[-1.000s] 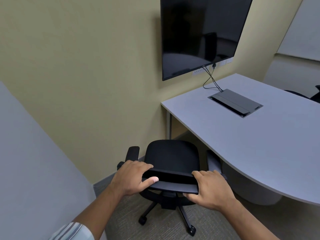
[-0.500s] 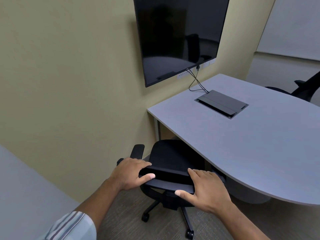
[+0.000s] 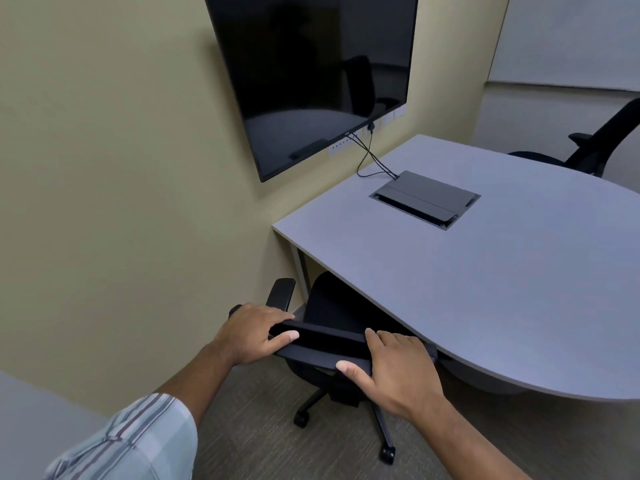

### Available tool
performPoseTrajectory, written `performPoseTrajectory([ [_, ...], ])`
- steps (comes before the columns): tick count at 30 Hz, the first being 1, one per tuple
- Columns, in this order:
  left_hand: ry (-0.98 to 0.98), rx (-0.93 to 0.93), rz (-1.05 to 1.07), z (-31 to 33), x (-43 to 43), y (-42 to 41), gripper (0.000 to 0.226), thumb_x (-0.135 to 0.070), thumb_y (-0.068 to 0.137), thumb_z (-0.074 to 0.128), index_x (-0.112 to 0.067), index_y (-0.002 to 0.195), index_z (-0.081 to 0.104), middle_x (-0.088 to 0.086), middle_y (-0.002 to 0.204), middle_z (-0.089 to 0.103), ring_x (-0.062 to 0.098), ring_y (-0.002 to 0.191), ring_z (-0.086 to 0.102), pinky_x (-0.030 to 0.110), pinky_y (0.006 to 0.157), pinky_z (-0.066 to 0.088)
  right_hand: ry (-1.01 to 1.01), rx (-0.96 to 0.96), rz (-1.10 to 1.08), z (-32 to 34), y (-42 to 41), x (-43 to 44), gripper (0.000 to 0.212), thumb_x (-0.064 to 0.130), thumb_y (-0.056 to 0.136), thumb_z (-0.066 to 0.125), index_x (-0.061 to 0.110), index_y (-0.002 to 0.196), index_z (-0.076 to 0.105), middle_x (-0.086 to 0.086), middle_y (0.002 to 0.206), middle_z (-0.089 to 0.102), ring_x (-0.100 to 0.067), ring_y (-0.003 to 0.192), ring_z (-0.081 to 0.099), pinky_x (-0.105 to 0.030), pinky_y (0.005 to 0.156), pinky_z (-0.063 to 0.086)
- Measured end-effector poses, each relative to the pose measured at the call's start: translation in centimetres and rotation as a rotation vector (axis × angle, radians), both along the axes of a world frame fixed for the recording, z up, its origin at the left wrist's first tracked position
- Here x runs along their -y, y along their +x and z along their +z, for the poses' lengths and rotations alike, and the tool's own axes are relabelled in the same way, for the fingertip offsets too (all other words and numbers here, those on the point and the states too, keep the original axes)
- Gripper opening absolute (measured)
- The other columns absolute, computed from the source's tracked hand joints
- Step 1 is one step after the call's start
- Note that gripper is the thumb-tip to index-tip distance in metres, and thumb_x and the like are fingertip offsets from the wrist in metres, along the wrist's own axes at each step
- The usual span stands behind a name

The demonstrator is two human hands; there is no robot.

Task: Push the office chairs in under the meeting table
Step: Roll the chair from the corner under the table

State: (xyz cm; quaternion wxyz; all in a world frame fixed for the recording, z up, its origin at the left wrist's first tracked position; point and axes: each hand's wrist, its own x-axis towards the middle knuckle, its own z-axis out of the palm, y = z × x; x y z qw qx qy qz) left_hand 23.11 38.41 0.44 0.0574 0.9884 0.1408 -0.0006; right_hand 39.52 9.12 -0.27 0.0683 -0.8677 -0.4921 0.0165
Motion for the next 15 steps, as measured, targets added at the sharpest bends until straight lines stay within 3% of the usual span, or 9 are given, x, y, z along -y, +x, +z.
performPoseTrajectory([
  [12, -0.01, 0.015, -0.152, -0.8, -6.7, 6.4, 0.085, -0.088, 0.1, 0.02, -0.032, 0.142, 0.069, -0.017, 0.131, 0.076, 0.008, 0.115, 0.068, 0.036, 0.098, 0.049, 0.019, 0.002, -0.167, -1.1, 1.7, -4.3, 0.106, 0.091, 0.095, -0.007, 0.023, 0.147, 0.056, 0.002, 0.122, 0.071, -0.023, 0.114, 0.065, -0.046, 0.104, 0.049],
  [15, -0.009, 0.032, -0.19, -0.6, -8.9, 8.2, 0.087, -0.089, 0.1, 0.02, -0.031, 0.142, 0.07, -0.016, 0.131, 0.076, 0.007, 0.115, 0.068, 0.033, 0.095, 0.047, 0.031, 0.005, -0.239, -1.1, 2.1, -6.1, 0.102, 0.09, 0.097, -0.005, 0.024, 0.136, 0.062, 0.003, 0.114, 0.072, -0.023, 0.107, 0.066, -0.045, 0.099, 0.05],
])
